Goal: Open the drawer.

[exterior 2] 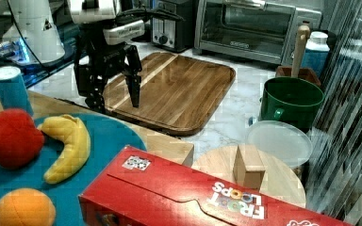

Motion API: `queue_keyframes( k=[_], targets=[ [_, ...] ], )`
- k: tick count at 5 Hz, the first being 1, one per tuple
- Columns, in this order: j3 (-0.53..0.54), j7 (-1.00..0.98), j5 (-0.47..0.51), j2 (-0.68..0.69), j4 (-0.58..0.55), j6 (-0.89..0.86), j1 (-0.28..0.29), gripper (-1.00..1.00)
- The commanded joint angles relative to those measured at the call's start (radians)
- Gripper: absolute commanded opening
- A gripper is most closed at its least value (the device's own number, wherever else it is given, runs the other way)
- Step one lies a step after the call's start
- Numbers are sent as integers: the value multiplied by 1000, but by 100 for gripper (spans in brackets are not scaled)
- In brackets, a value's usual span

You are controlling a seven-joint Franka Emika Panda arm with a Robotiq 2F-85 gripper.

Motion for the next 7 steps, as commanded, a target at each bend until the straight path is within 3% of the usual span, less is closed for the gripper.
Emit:
queue_keyframes(
  k=[1,3,4,6,7],
  targets=[
    [156,24,109,128,61,101,112,100],
    [116,363,-55,67,20,41,308,100],
    [141,380,-43,68,-1,83,332,100],
    [39,619,-177,21,-34,55,463,100],
    [70,561,-129,14,-28,36,400,100]
  ],
)
